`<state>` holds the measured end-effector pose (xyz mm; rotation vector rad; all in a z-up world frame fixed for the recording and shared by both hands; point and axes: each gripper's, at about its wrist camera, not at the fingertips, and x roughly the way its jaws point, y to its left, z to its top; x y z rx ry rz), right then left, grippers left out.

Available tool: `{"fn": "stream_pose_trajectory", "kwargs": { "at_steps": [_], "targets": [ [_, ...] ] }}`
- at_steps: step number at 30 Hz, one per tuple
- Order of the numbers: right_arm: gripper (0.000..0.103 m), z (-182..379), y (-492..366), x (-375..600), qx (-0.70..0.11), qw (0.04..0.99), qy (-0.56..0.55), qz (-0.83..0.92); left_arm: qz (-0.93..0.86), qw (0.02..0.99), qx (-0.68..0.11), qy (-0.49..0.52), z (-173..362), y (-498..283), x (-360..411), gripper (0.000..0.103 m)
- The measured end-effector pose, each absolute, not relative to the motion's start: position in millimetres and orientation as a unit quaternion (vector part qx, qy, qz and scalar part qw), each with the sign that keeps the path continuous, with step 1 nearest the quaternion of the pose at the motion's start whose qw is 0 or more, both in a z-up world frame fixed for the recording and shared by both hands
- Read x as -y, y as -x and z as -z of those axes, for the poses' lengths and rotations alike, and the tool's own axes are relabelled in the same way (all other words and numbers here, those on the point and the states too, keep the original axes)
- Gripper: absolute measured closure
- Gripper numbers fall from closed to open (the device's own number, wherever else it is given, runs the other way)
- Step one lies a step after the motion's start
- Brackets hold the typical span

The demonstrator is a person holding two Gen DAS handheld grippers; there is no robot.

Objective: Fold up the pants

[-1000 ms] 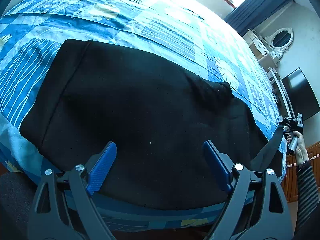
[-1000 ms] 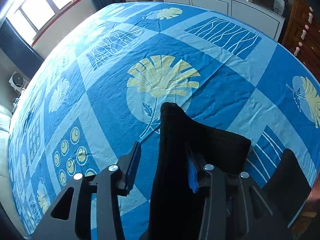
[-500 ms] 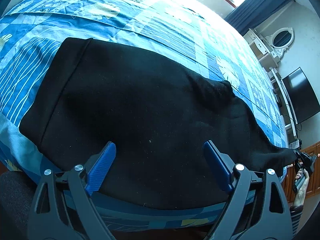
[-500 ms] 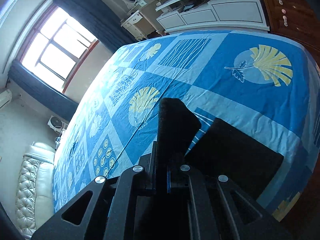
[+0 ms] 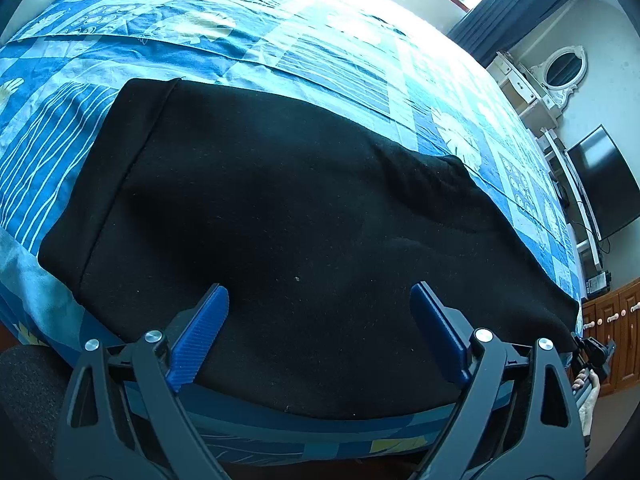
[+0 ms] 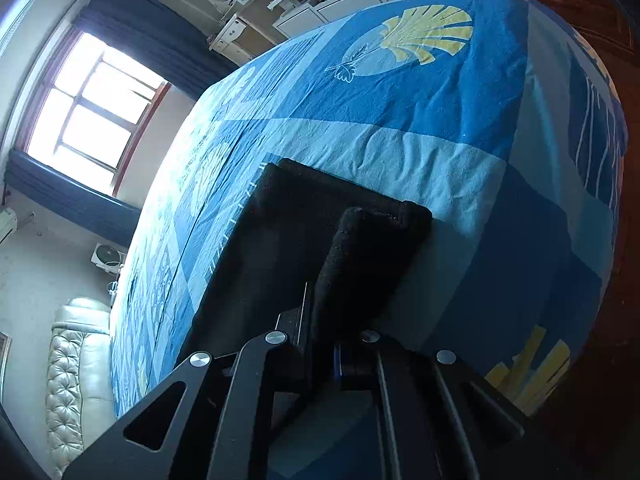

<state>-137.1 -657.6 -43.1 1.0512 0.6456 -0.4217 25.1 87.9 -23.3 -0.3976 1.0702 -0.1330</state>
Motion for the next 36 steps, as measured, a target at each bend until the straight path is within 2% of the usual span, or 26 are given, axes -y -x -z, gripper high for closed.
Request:
{"fn": "stream_pose_trajectory", "kwargs": {
  "at_steps": [8, 12, 21, 24, 26, 27, 32, 36],
  "targets": [
    [0.093, 25.9, 146.3, 675.6, -0.278, 0.802, -0.483, 0.216, 0.063, 0.841, -0.506, 0.180, 23.8, -24.9, -85.4, 0.010],
    [0.077, 21.5, 140.3, 692.0, -0.286, 0.804, -0.476, 0.214, 0.061, 0.841, -0.506, 0.180, 24.4, -25.1, -85.3, 0.010],
    [0.075, 31.3, 140.5, 698.0, -0.319, 0.793, -0.487, 0.179, 0.055, 0.843, -0.507, 0.173, 25.7, -26.7, -80.5, 0.009],
    [0.071, 32.2, 139.3, 693.5, -0.328, 0.798, -0.477, 0.170, 0.054, 0.843, -0.507, 0.171, 25.8, -26.6, -79.4, 0.008],
    [0.075, 30.1, 134.1, 686.8, -0.344, 0.808, -0.448, 0.166, 0.053, 0.843, -0.507, 0.168, 26.3, -26.8, -78.1, 0.007],
    [0.096, 26.3, 128.9, 682.6, -0.354, 0.815, -0.426, 0.168, 0.052, 0.844, -0.508, 0.166, 26.4, -27.2, -77.1, 0.007],
    [0.096, -20.0, 122.9, 670.2, -0.311, 0.867, -0.333, 0.203, 0.045, 0.843, -0.511, 0.164, 25.6, -28.7, -74.7, 0.006],
    [0.096, 18.9, 109.8, 680.7, -0.364, 0.841, -0.330, 0.228, 0.045, 0.843, -0.510, 0.168, 26.1, -28.4, -75.1, 0.006]
  ]
}}
